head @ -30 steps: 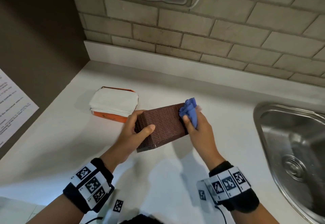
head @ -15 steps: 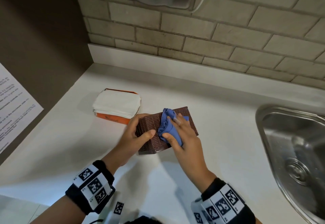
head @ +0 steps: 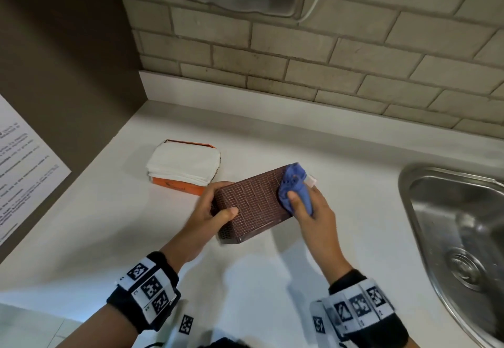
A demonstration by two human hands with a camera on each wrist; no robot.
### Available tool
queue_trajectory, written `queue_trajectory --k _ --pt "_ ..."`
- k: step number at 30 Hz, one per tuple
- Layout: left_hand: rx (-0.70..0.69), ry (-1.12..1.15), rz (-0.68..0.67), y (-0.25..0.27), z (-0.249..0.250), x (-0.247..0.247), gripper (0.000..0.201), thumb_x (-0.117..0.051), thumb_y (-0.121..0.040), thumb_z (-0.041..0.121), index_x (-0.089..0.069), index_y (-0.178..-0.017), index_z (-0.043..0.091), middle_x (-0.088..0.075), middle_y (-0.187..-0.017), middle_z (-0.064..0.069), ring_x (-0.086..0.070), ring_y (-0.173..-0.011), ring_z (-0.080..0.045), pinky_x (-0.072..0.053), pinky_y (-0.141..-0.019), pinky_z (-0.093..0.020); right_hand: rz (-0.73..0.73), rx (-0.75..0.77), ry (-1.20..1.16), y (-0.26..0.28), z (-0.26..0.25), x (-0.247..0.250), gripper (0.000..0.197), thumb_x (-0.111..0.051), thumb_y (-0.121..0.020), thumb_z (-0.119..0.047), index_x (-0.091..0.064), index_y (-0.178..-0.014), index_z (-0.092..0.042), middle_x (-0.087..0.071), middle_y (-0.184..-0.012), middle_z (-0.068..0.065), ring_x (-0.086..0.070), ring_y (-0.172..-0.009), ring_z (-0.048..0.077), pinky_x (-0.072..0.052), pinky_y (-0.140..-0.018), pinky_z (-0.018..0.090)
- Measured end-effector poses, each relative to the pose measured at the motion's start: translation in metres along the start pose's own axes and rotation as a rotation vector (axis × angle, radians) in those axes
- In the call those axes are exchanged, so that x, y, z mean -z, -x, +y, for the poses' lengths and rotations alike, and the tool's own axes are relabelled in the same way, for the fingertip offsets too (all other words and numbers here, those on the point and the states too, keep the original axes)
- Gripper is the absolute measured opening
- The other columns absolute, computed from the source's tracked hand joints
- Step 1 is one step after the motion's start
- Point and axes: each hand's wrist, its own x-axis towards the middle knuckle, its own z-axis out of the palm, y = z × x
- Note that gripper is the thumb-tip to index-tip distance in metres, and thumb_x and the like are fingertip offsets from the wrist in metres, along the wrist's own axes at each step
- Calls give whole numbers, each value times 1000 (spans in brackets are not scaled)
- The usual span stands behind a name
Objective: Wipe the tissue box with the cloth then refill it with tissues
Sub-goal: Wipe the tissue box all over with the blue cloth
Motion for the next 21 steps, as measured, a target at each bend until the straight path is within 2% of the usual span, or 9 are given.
queue_trajectory --k 2,5,7,10,13,15,17,20,21 --pt "21 -67 21 0 -2 1 60 -67 -66 39 -48 -122 50 -47 -135 -5 -47 -127 -23 -45 -104 -43 -78 -208 -193 -6 1 8 32 -49 -93 -44 -62 -120 -31 -66 -119 -10 -61 -110 7 -48 -92 22" --pt "54 -115 62 -1 -10 -1 77 -70 -67 46 -32 -133 59 -37 -144 -6 -38 -135 -26 -35 -112 -54 -177 -423 -459 -11 3 18 48 -41 -92 -56 -55 -130 -31 -63 -128 -7 -59 -118 9 -45 -103 42" --pt "64 -51 119 -1 -11 -5 80 -74 -66 50 -28 -130 64 -33 -148 -2 -44 -133 -18 -39 -110 -48 -180 -422 -502 -13 0 20 48 -41 -92 -54 -55 -130 -28 -65 -126 -7 -59 -118 10 -42 -106 43" --pt "87 66 163 -2 -5 -11 82 -80 -64 52 -31 -129 62 -36 -148 2 -53 -126 -10 -49 -97 -32 -167 -390 -440 -9 -6 20 44 -46 -87 -55 -59 -122 -33 -67 -121 -10 -60 -116 6 -43 -106 42" --pt "112 125 85 -4 6 -19 75 -72 -82 34 -25 -137 54 -52 -134 14 -57 -116 -2 -46 -93 -24 -136 -351 -404 -5 -14 25 45 -51 -84 -53 -60 -123 -33 -68 -120 -11 -60 -115 6 -43 -106 41" --pt "141 133 55 -4 16 -24 71 -68 -87 32 -24 -138 54 -52 -129 21 -56 -117 -2 -46 -96 -27 -96 -333 -424 -5 -19 28 45 -51 -86 -49 -59 -125 -29 -68 -120 -9 -61 -115 7 -42 -106 42" --pt "185 115 53 -4 28 -27 73 -68 -77 42 -27 -135 59 -51 -133 22 -57 -120 -7 -50 -96 -35 -56 -313 -432 -7 -25 34 43 -50 -87 -49 -61 -123 -28 -69 -118 -8 -62 -113 8 -43 -106 41" --pt "283 144 40 -7 43 -30 58 -64 -77 50 -40 -130 52 -62 -121 13 -64 -98 -8 -56 -75 -32 -49 -283 -443 -14 -35 46 38 -45 -91 -50 -62 -119 -30 -71 -115 -8 -64 -111 8 -43 -104 38" --pt "328 168 27 -6 47 -31 54 -64 -77 53 -47 -128 46 -66 -118 6 -67 -94 -12 -58 -74 -34 -60 -278 -462 -17 -38 50 39 -44 -92 -51 -62 -119 -29 -71 -115 -8 -64 -111 8 -44 -102 36"
